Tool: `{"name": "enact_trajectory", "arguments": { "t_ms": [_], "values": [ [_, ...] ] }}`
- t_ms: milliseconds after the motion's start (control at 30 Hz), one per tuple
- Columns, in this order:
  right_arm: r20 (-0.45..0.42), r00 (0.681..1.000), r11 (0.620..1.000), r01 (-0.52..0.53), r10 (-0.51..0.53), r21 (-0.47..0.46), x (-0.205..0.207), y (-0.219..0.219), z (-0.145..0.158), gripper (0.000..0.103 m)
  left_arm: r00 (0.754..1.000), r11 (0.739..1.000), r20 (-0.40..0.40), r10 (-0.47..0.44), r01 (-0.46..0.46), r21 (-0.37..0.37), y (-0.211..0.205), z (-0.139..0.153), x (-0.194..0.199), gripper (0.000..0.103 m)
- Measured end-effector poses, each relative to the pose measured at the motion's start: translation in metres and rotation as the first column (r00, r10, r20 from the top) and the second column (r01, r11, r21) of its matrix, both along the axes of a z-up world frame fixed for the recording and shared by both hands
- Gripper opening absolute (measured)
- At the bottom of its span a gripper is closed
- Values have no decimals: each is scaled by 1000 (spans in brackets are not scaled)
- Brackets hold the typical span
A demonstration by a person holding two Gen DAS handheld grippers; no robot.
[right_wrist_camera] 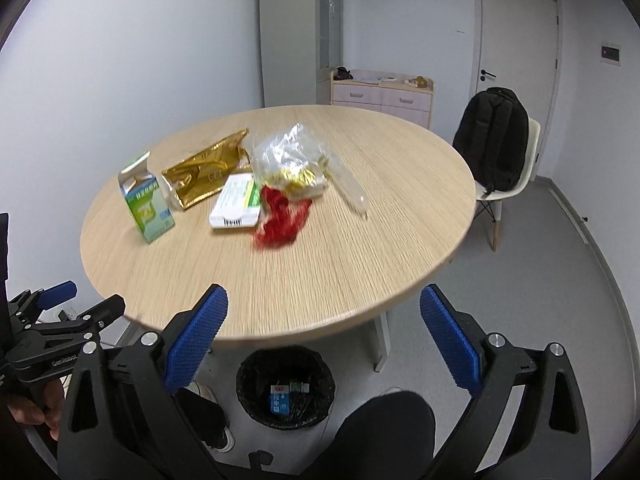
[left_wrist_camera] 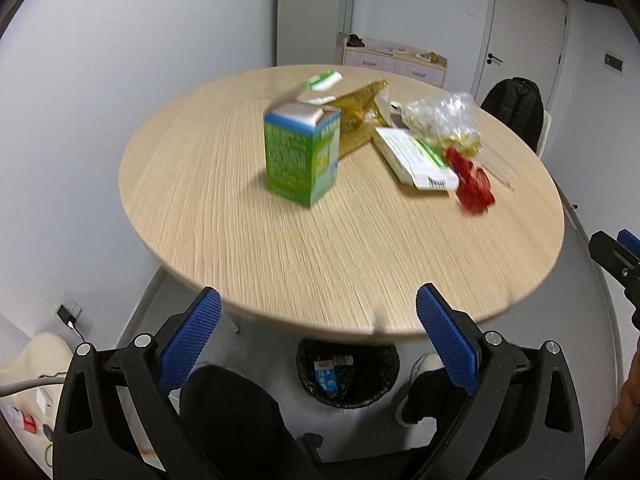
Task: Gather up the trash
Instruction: 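Raise both tools back up to the tabletop, then grasp the green medicine box with the left tool while the right tool grasps the clear plastic bag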
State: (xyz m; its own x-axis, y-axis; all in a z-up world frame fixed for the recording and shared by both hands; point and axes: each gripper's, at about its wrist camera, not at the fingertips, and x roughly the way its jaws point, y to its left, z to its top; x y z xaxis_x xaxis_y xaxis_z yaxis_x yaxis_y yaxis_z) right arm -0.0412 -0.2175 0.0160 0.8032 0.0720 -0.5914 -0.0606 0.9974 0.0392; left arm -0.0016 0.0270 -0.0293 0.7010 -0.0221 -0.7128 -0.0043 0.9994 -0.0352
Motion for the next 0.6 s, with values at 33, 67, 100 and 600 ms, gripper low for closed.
{"name": "enact_trajectory", "arguments": {
  "t_ms": [33,67,100,600],
  "values": [
    [1,1000,1000,-1,1,-2,4,1,1,93,1000,1000,1,6,-6,1,1,2,4,96],
    [-2,1000,1000,-4,4,-4,11,1,4,93,1000,1000,1,11,-11,0,2,3,9,96],
    [-4,1000,1000,-6,6,-3,17,2,6,93,1000,1000,0,16,-16,-3,4,5,15,96],
    [-56,998,999,-38,39,20,124,17,10,90,998,999,-53,38,-39,-10,25,2,101,90]
  ]
}}
